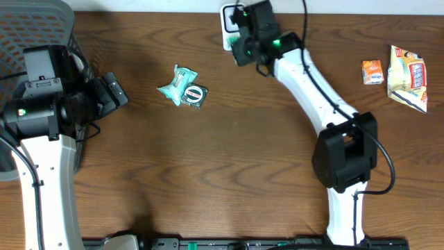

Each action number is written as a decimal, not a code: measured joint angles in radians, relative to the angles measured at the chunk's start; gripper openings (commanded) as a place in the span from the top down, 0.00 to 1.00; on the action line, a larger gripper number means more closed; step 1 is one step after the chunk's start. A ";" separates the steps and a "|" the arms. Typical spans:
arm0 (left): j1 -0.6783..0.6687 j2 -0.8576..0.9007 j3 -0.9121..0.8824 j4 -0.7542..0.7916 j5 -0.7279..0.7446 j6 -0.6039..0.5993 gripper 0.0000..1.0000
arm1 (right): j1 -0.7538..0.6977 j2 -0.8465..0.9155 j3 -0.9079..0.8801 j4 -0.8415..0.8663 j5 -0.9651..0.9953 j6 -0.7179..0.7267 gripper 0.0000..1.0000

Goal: Scan the item barcode
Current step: 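Raise the held teal pack up to the white scanner, then carry the teal pack to the far right pile and release it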

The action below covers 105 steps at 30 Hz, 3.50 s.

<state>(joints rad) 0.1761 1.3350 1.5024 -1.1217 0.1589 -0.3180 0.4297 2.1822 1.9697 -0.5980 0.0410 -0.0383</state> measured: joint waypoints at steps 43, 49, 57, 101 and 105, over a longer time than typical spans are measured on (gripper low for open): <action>0.000 0.000 0.000 0.000 0.000 0.000 0.02 | 0.025 0.282 0.026 0.762 0.373 -1.067 0.99; 0.000 0.000 0.000 0.000 0.000 0.000 0.03 | 0.008 0.265 0.026 0.735 0.436 -0.886 0.99; 0.000 0.000 0.000 -0.001 0.000 0.000 0.02 | -0.130 0.109 0.027 0.422 0.454 -0.640 0.99; 0.000 0.000 0.000 0.000 0.000 0.000 0.02 | -0.668 0.043 0.031 -0.189 0.344 -0.232 0.73; 0.000 0.000 0.000 0.000 0.000 0.000 0.02 | -0.668 0.043 0.031 -0.200 0.314 -0.222 0.73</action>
<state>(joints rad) 0.1761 1.3350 1.5024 -1.1221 0.1593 -0.3180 -0.2382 2.2250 2.0010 -0.7975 0.3550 -0.2600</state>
